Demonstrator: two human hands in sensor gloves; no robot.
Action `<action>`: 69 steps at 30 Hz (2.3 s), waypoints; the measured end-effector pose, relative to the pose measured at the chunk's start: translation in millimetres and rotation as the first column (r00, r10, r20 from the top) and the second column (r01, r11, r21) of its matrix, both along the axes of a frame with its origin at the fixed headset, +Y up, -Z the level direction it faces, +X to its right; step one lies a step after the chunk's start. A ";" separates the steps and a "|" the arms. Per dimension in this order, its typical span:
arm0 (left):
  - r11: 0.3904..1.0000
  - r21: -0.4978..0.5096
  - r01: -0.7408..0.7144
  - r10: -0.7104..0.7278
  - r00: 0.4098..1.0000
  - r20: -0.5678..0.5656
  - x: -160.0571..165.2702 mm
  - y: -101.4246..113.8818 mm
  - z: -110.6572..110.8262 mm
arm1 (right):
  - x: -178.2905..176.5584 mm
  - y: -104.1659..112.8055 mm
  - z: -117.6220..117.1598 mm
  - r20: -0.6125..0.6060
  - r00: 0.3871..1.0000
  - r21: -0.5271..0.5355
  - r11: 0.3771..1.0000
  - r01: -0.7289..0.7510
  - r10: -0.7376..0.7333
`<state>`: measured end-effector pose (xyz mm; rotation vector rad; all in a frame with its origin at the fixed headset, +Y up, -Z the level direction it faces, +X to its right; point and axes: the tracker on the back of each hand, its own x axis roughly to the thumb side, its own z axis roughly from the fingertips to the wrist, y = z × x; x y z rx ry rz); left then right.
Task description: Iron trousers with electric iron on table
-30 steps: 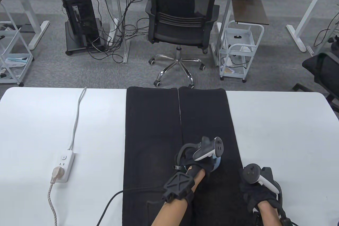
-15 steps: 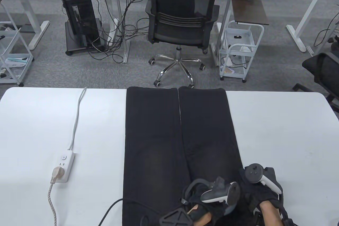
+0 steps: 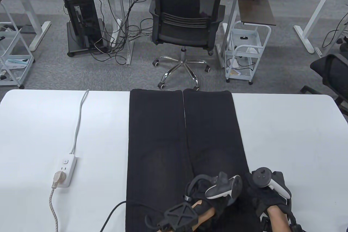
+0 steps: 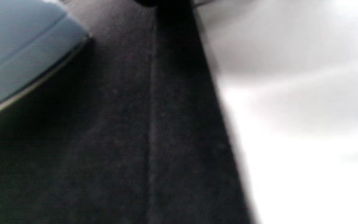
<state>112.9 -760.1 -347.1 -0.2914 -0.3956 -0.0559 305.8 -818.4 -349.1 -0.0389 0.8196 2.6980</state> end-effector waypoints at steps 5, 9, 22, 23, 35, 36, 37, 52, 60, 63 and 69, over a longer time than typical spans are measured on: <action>1.000 0.002 -0.002 0.002 0.994 -0.114 -14.3 1.1 -61.4 | -2.6 -1.4 0.8 -0.008 1.000 -0.001 1.000 -0.026 0.026; 0.999 -0.016 -0.028 0.024 0.978 -0.206 -25.9 1.6 -93.9 | -3.9 -1.8 0.7 -0.012 0.999 -0.002 1.000 -0.031 0.031; 1.000 -0.001 -0.006 0.006 0.984 -0.180 -17.0 0.7 -71.4 | -4.8 -1.7 0.4 -0.007 1.000 -0.008 1.000 -0.025 0.025; 1.000 -0.001 -0.005 0.005 0.985 -0.172 -15.9 0.6 -67.9 | -4.7 -1.6 0.3 -0.007 1.000 -0.008 1.000 -0.024 0.024; 1.000 -0.018 -0.005 0.007 0.993 0.117 9.8 -1.6 48.3 | 0.1 -0.5 0.0 0.010 1.000 0.001 1.000 0.013 -0.013; 1.000 -0.016 -0.002 0.004 0.990 0.139 10.9 -1.8 59.4 | -0.2 -0.6 0.0 0.009 1.000 0.002 1.000 0.010 -0.010; 1.000 -0.017 -0.001 0.004 0.988 0.157 11.3 -2.1 70.1 | -0.1 -0.6 0.1 0.008 1.000 0.003 1.000 0.007 -0.007; 1.000 0.004 -0.013 0.013 1.000 -0.009 15.7 -1.6 -16.6 | 0.1 -0.5 0.8 0.011 1.000 0.004 1.000 0.009 -0.009; 1.000 0.003 -0.014 0.015 0.977 -0.215 -1.4 0.4 -110.2 | -0.8 -0.2 0.1 0.006 1.000 -0.004 1.000 -0.002 0.002; 1.000 -0.007 -0.016 0.014 0.968 -0.250 -7.2 0.4 -122.4 | -1.3 -0.2 -0.1 0.004 1.000 -0.006 1.000 -0.006 0.006; 1.000 -0.002 -0.004 0.003 0.969 -0.249 -6.4 0.4 -117.1 | -2.2 0.0 -0.5 0.004 1.000 -0.009 1.000 -0.009 0.009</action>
